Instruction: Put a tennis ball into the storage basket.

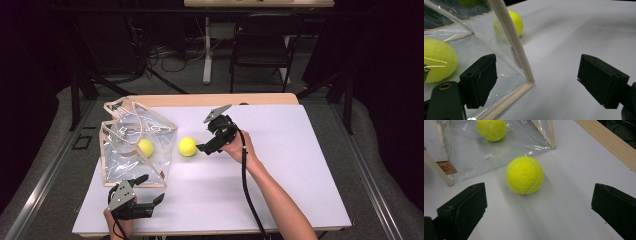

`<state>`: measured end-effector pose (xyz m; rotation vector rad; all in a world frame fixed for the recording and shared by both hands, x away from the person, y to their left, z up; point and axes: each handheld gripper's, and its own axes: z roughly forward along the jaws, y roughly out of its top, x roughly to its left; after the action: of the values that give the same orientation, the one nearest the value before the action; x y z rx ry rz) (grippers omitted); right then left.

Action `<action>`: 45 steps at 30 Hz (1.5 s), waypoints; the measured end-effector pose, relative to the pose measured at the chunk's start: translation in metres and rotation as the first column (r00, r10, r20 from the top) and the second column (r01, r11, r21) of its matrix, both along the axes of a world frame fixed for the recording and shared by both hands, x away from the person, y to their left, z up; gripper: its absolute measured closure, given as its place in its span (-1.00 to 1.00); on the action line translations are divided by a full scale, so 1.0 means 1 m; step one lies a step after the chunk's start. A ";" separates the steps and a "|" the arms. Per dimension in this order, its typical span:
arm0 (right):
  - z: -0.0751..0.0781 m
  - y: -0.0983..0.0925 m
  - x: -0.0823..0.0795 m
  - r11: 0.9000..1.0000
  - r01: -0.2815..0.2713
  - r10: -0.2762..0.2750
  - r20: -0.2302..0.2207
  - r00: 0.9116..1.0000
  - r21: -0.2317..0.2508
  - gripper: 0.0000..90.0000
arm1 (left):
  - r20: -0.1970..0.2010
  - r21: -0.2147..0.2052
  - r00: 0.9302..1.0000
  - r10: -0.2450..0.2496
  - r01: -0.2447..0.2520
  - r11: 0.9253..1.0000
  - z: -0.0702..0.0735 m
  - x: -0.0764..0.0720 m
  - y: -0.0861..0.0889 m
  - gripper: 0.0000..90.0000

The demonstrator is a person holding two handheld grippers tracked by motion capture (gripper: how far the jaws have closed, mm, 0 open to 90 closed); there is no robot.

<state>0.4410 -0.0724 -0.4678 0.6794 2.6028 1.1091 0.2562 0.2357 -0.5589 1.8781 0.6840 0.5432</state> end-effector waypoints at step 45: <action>-0.044 0.060 0.046 0.992 -0.102 0.092 -0.136 0.986 -0.069 -1.00 | 0.019 -0.010 0.999 -0.030 0.030 1.000 0.003 -0.002 0.001 -0.65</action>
<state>0.4869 -0.0129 -0.5119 0.6361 2.8026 1.0188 0.2543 0.2364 -0.5560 1.8691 0.6447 0.5366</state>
